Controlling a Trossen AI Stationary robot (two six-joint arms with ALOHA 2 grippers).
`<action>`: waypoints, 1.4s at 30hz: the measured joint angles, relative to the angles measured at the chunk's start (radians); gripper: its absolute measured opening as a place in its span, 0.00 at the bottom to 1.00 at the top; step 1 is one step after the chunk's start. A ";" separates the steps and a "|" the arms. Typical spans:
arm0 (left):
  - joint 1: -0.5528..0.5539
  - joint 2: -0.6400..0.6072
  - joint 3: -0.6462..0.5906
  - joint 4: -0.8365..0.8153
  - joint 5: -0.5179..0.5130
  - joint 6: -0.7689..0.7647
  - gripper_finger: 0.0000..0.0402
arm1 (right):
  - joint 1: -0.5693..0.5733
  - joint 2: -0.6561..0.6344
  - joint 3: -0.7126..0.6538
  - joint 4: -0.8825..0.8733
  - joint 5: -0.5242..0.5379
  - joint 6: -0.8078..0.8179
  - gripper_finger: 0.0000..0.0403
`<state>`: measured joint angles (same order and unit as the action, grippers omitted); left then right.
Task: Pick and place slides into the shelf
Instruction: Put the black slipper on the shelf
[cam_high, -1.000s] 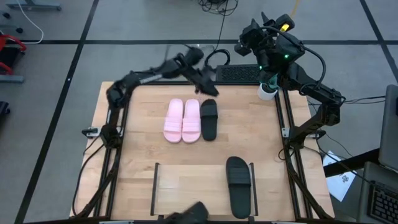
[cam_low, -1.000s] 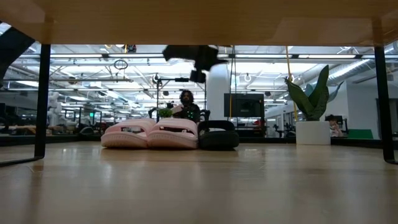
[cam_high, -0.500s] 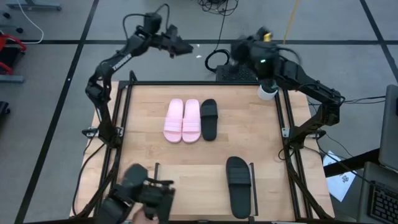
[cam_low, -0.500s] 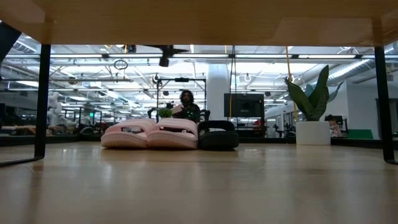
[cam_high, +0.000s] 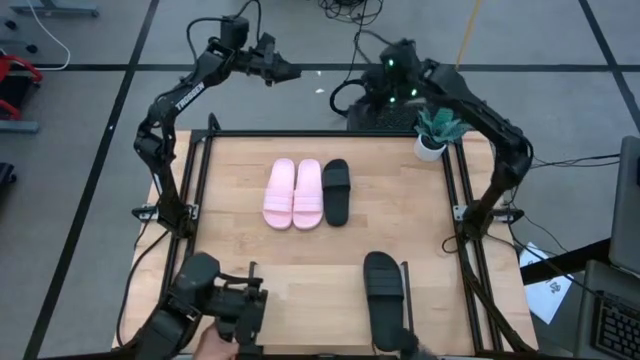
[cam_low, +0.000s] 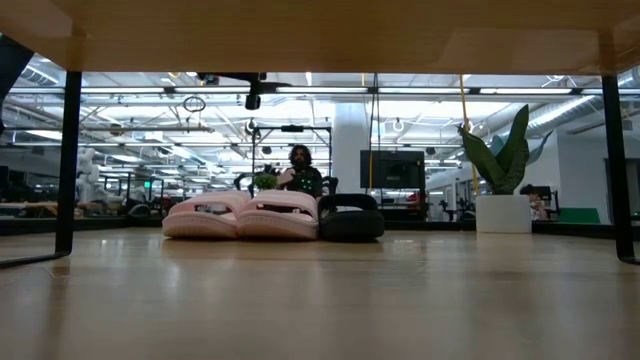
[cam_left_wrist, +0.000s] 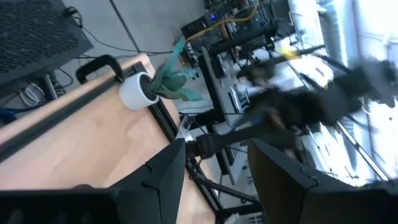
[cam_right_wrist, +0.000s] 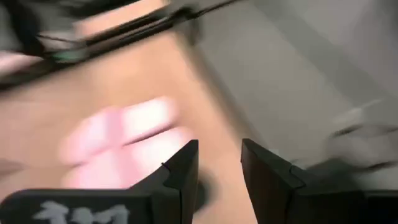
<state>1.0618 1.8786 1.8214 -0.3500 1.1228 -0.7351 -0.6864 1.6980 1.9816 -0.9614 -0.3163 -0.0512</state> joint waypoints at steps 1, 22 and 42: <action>0.006 0.000 0.000 0.000 0.000 0.005 0.44 | -0.034 0.016 0.000 -0.016 -0.112 0.024 0.27; 0.079 0.000 0.000 0.003 -0.005 0.152 0.44 | -0.191 0.262 0.000 -0.046 -0.814 0.282 0.27; 0.078 0.000 0.000 -0.103 -0.021 0.266 0.44 | -0.460 0.159 0.001 -0.565 -0.693 0.181 0.27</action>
<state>1.1397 1.8786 1.8214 -0.4526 1.1022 -0.4691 -1.1460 1.8572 1.9827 -1.5269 -1.0089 0.1298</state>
